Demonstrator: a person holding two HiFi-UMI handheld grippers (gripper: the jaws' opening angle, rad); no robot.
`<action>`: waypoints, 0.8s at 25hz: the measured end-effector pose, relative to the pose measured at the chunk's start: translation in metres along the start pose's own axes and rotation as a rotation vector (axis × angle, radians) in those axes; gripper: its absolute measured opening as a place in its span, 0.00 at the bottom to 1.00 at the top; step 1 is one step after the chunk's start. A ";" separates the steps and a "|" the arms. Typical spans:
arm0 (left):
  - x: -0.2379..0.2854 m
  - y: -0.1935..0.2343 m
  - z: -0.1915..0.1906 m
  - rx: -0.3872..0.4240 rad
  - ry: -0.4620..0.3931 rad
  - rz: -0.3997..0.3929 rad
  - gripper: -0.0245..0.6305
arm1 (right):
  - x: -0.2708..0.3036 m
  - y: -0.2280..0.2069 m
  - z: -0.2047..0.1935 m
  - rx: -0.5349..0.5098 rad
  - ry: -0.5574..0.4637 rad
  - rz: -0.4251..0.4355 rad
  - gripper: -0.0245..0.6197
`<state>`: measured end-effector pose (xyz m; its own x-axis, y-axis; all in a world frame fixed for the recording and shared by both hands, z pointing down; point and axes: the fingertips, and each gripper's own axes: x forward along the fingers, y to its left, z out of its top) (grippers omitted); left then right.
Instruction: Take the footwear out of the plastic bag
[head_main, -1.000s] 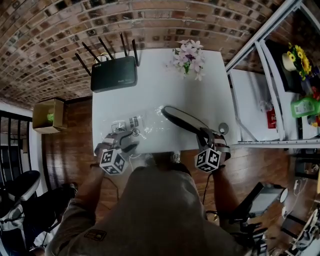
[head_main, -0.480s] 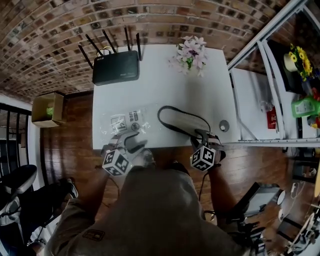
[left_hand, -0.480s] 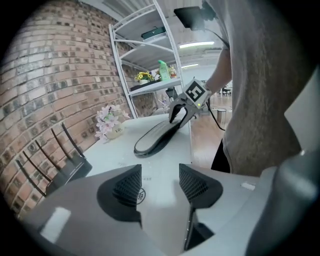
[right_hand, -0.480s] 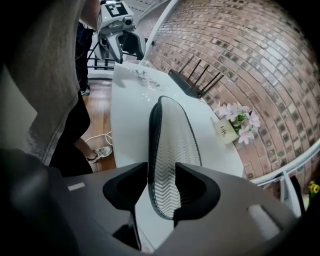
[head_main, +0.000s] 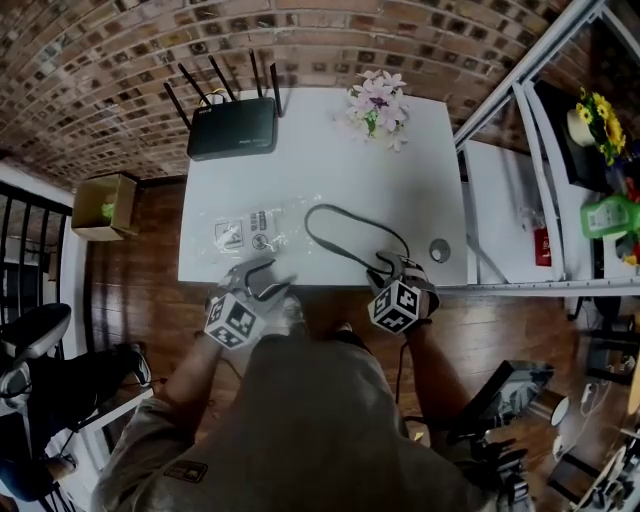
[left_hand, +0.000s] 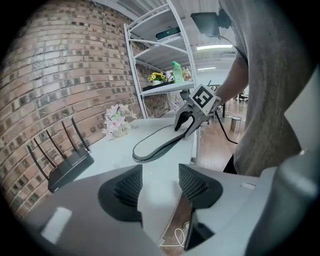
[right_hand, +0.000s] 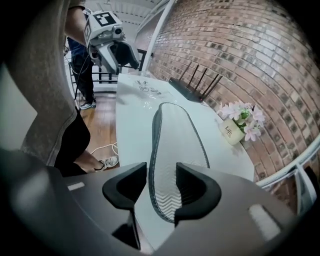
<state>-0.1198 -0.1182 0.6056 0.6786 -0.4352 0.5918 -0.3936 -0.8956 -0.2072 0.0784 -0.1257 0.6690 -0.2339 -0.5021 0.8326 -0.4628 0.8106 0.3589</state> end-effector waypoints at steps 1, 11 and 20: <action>-0.001 -0.002 0.000 -0.017 0.001 0.012 0.39 | -0.001 0.000 0.001 0.009 -0.014 0.003 0.35; -0.011 -0.030 0.031 -0.171 -0.082 0.107 0.33 | -0.042 0.000 0.012 0.053 -0.189 -0.027 0.32; -0.035 -0.053 0.061 -0.340 -0.179 0.212 0.18 | -0.084 0.014 0.028 0.171 -0.390 0.003 0.20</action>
<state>-0.0844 -0.0613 0.5484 0.6458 -0.6419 0.4134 -0.6972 -0.7165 -0.0232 0.0674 -0.0802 0.5922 -0.5259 -0.6031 0.5998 -0.5895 0.7668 0.2541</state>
